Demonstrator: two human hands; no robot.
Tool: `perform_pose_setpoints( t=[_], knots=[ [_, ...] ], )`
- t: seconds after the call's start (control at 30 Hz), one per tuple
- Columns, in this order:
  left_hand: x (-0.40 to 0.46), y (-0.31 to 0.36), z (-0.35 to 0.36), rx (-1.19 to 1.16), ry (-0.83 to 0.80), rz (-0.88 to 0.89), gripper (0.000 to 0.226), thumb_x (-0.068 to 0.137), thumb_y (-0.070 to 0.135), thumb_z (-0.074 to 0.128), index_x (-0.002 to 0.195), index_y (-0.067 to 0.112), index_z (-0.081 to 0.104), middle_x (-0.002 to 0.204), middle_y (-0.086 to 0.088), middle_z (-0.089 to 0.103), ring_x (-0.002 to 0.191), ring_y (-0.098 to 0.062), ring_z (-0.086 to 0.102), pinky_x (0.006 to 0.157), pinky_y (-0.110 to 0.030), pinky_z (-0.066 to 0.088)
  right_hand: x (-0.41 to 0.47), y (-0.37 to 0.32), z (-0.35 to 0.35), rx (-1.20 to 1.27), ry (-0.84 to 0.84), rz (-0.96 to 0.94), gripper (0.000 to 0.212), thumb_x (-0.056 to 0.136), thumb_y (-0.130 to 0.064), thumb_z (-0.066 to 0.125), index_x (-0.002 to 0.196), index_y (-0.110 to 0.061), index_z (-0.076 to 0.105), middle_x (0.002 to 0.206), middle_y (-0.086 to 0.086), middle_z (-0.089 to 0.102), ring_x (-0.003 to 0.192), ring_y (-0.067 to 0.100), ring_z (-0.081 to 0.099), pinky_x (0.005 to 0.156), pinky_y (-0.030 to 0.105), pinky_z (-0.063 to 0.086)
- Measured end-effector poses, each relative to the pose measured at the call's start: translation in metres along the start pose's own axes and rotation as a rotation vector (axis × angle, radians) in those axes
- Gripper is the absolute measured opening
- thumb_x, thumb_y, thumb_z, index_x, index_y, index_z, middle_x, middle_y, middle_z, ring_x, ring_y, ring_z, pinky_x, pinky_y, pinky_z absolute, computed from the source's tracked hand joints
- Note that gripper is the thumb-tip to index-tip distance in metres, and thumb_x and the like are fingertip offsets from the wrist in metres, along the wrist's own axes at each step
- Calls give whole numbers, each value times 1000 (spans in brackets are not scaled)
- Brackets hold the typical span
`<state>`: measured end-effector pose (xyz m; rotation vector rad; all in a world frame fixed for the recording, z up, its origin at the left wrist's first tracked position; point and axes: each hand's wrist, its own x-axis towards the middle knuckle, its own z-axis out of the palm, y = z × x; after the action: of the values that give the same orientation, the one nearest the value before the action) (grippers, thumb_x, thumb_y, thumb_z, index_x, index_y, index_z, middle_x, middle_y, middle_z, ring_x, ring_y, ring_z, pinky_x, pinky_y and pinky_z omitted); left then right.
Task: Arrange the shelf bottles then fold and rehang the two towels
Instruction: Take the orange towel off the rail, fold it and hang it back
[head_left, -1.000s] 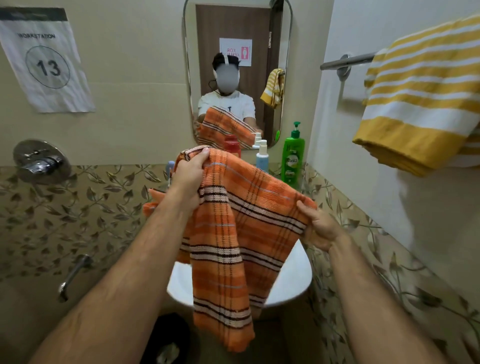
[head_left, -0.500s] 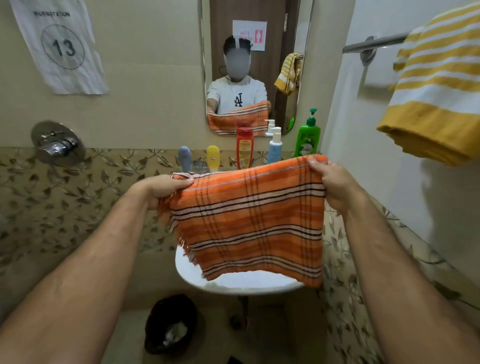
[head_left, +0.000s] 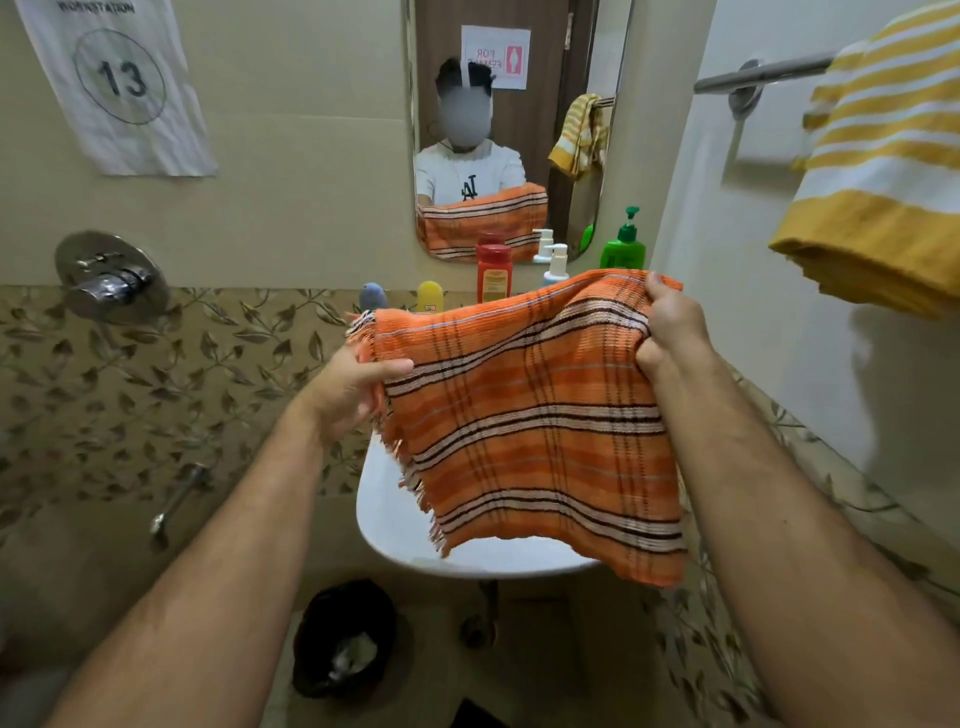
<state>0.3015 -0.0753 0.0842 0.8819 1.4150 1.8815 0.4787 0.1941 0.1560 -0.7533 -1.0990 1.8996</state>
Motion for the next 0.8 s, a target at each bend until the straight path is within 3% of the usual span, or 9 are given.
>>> perform_pose_setpoints(
  t=[0.07,0.13,0.23,0.33,0.43,0.53,0.6,0.7,0.8],
  knots=[
    [2,-1,10,196,60,22,71,73,4,80,136,6,49,126,-18,64,115,-30,65,94,-42,55,-5,-1,2,16,-3,8,29,102,-28,51,115,-3,58,95,14,72,65,27,74,57,42,61],
    [7,1,13,334,210,32,66,75,-2,78,133,9,50,119,-13,68,110,-27,67,94,-42,55,-7,-3,-1,-19,-16,19,30,101,-30,52,114,-3,58,97,14,72,74,30,74,64,46,62],
    [15,9,8,478,337,23,59,77,-5,74,129,13,52,112,-7,68,105,-23,67,94,-40,54,-4,-6,-13,-173,-55,-8,37,101,-34,51,117,-3,60,101,14,74,83,30,75,69,49,61],
    [22,19,8,626,375,28,53,81,-1,72,126,18,53,111,-2,66,105,-20,64,94,-36,51,1,-6,-26,-454,-85,-90,38,101,-41,48,103,-8,66,88,10,74,78,27,73,74,46,61],
    [26,26,10,672,391,29,42,81,3,68,118,20,55,112,-2,66,106,-20,63,94,-36,52,-2,-6,-36,-717,-92,-122,35,101,-43,49,88,-14,62,79,4,69,74,23,67,63,32,52],
    [31,29,6,585,411,26,53,75,11,71,125,16,55,117,-7,66,109,-24,64,94,-40,54,4,-10,-50,-966,-142,-136,36,96,-44,56,105,-12,67,93,8,70,88,26,66,68,32,46],
    [33,31,6,531,461,42,50,83,6,71,128,14,50,120,-9,61,109,-23,62,87,-33,54,1,-13,-55,-1025,-177,-138,39,95,-45,59,107,-9,70,87,8,69,74,20,61,59,28,39],
    [36,31,9,507,490,81,50,86,4,71,127,20,47,123,-7,54,109,-21,58,91,-37,53,-3,-15,-58,-1076,-152,-163,37,95,-45,59,98,-10,72,72,6,60,57,14,44,47,24,30],
    [38,30,9,533,495,113,48,84,6,73,123,23,52,123,-7,58,108,-21,60,88,-39,56,-2,-13,-58,-1074,-105,-184,32,97,-41,58,95,-10,68,65,2,56,43,11,47,37,18,31]
  ],
)
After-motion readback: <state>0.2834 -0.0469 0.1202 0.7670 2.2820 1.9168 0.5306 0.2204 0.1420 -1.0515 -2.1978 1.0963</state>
